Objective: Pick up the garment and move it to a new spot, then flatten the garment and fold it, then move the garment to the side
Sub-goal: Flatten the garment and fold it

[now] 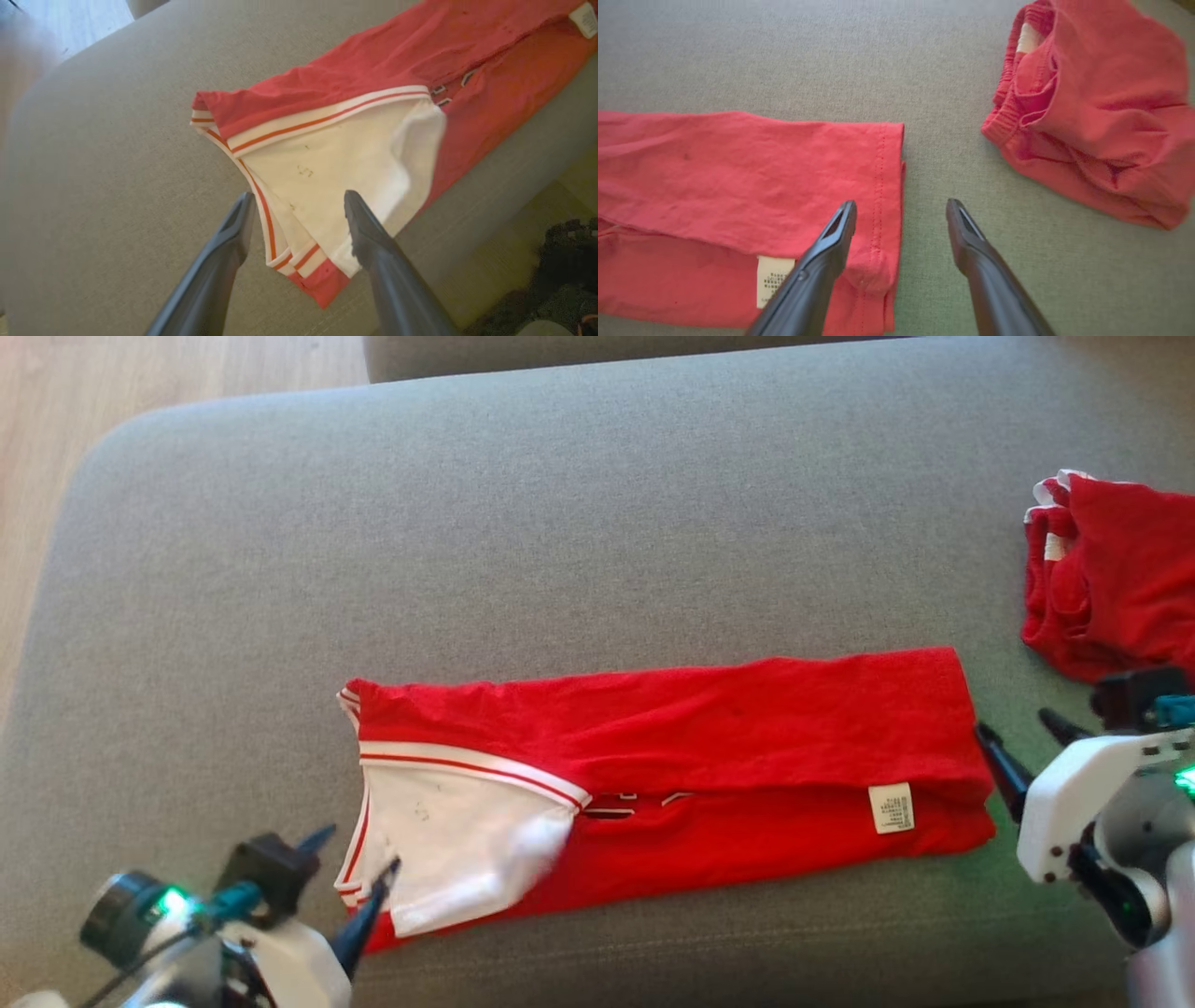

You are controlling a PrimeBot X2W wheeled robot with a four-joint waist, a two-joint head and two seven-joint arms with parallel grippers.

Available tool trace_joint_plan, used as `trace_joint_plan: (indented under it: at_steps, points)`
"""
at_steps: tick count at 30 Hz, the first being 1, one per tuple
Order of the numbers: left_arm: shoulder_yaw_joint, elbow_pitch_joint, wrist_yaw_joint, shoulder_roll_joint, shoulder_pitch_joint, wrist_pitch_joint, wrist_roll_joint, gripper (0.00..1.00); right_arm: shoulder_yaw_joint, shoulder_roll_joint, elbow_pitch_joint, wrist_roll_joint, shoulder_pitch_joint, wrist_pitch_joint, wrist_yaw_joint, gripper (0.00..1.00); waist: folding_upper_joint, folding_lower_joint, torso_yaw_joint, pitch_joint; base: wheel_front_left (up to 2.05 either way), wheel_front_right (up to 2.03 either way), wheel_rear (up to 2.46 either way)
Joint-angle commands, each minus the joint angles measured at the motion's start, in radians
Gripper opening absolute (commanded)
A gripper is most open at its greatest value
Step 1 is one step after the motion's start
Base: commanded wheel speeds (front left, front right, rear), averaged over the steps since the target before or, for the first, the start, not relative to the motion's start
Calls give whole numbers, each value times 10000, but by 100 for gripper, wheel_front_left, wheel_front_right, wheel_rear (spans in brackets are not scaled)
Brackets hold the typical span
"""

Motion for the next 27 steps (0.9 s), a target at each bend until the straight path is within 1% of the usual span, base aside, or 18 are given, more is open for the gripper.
trace_joint_plan:
  at_steps: [1, 3, 6, 8, 10, 12, 13, 14, 16, 18, 20, 22, 24, 27]
  points:
    - [733, -280, 214, 281, -355, -261, 51, 100, 39, -58, -508, -73, -209, -182, -4, 100, -1, 0, 16, -58, 0, 0, 0]
    - [1103, -343, 560, 170, -463, -679, 64, 100, -84, 91, -662, -162, -289, -445, -4, 100, -1, 0, 20, -154, 0, 0, 0]
    - [1802, -404, 1185, -184, -611, -1621, 22, 100, -306, 479, -955, -250, -496, -1258, -4, 100, -1, 0, 30, -321, 0, 0, 0]
    - [2336, -440, 1609, -567, -620, -2309, -202, 100, -388, 780, -1130, -191, -626, -1960, -4, 100, -1, 0, 32, -440, 0, 0, 0]
    - [2895, -415, 1964, -1113, -553, -3069, -601, 100, -360, 998, -1258, 22, -704, -2718, -4, 100, -1, 0, 35, -563, 0, 0, 0]
    - [3420, -416, 2081, -1755, -440, -3640, -1150, 100, -457, 1154, -1322, 157, -714, -3510, -4, 100, -1, 0, 37, -649, 0, 0, 0]
    - [3632, -380, 2086, -2024, -377, -3810, -1301, 100, -412, 1182, -1339, 125, -682, -3893, -4, 100, -1, 0, 31, -691, 0, 0, 0]
    - [3632, -380, 2086, -2024, -377, -3810, -1301, 100, -412, 1182, -1339, 125, -682, -3893, -4, 100, -1, 0, 31, -691, 0, 0, 0]
    - [3924, -280, 1997, -2469, -246, -4000, -1308, 100, -359, 1300, -1322, 146, -570, -4638, -4, 100, -1, 0, 9, -790, 0, 0, 0]
    - [4139, -125, 1909, -2831, -69, -4063, -990, 100, -191, 1394, -1282, 127, -374, -5268, -4, 100, -1, 0, -8, -890, 0, 0, 0]
    - [4512, -33, 1909, -3443, 203, -4074, -609, 100, -125, 1508, -1179, 153, -122, -5794, -4, 100, -1, 0, -36, -1016, 0, 0, 0]
    - [4733, 83, 1745, -3965, 594, -4077, -89, 100, -133, 1619, -1033, 242, 127, -6158, -4, 100, -1, 0, -82, -1116, 0, 0, 0]
    - [5102, 167, 1592, -4635, 962, -4078, 230, 100, -84, 1678, -837, 160, 377, -6328, -4, 100, -1, 0, -99, -1163, 0, 0, 0]
    - [5598, 396, 1179, -5408, 1392, -4079, 803, 100, -78, 1718, -573, -40, 646, -6503, -4, 100, -1, 0, -86, -1206, 0, 0, 0]
